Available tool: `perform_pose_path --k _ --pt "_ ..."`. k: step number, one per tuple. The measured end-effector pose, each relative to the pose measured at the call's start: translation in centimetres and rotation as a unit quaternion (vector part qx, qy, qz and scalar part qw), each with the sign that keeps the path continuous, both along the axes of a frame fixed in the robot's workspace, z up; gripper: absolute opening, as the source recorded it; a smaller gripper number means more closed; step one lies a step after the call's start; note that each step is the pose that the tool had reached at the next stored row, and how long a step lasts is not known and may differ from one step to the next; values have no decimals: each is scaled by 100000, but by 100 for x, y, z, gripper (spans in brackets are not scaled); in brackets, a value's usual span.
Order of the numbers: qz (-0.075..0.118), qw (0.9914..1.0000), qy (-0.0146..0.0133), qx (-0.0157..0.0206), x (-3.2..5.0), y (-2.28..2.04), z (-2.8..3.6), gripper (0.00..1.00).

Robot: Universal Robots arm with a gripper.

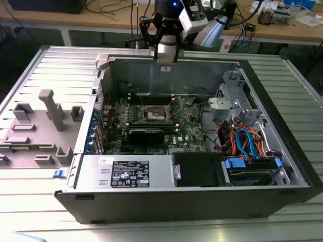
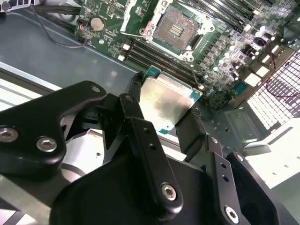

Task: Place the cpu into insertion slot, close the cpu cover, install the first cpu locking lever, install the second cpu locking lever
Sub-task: 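Place the cpu into insertion slot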

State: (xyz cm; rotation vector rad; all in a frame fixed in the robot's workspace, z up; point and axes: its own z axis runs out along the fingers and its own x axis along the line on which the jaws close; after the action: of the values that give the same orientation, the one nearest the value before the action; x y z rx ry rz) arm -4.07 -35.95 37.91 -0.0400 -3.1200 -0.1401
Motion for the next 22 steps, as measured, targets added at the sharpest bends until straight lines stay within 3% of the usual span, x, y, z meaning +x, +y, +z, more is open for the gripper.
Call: perform_pose_path --k 22 --pt "3 100000 2 -3 -47 -8 -71 55"
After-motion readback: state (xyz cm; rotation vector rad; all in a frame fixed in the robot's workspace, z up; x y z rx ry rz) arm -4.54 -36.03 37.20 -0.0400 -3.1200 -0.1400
